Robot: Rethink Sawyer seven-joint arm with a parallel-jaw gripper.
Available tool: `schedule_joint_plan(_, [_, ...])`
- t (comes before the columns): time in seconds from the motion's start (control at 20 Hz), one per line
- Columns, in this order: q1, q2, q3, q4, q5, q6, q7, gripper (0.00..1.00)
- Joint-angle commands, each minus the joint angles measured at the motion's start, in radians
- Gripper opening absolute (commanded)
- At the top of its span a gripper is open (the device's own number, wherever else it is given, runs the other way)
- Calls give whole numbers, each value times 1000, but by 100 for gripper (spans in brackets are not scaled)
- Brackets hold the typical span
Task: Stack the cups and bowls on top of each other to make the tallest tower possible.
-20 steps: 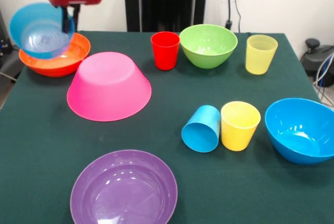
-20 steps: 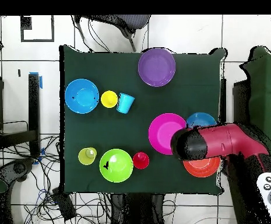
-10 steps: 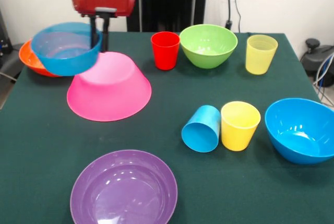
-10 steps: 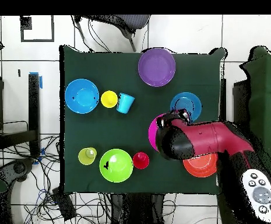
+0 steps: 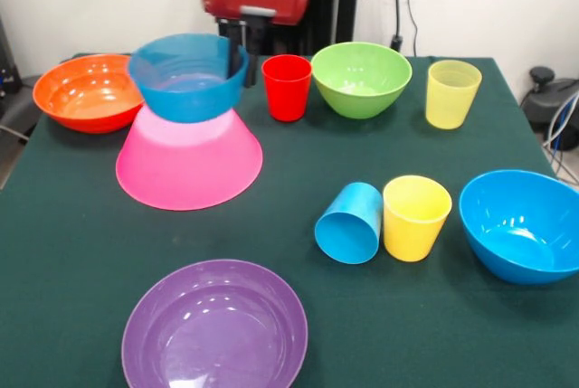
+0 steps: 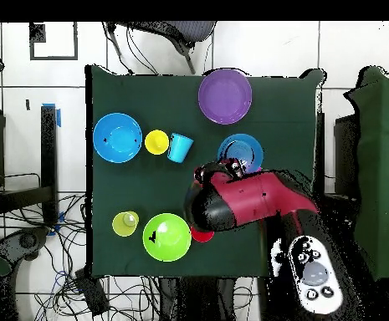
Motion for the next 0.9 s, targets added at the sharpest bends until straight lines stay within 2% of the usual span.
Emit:
schedule_joint_plan(0.05, [163,160,-194,-76,-75,-37,292,0])
schedule_joint_plan(0.35, [218,257,-254,-168,-52,11,291,0])
schedule_joint_plan(0.65, [299,336,-364,-220,-89,-46,342,0])
schedule_joint_plan(0.9, [301,305,-390,-186,-68,-54,291,0])
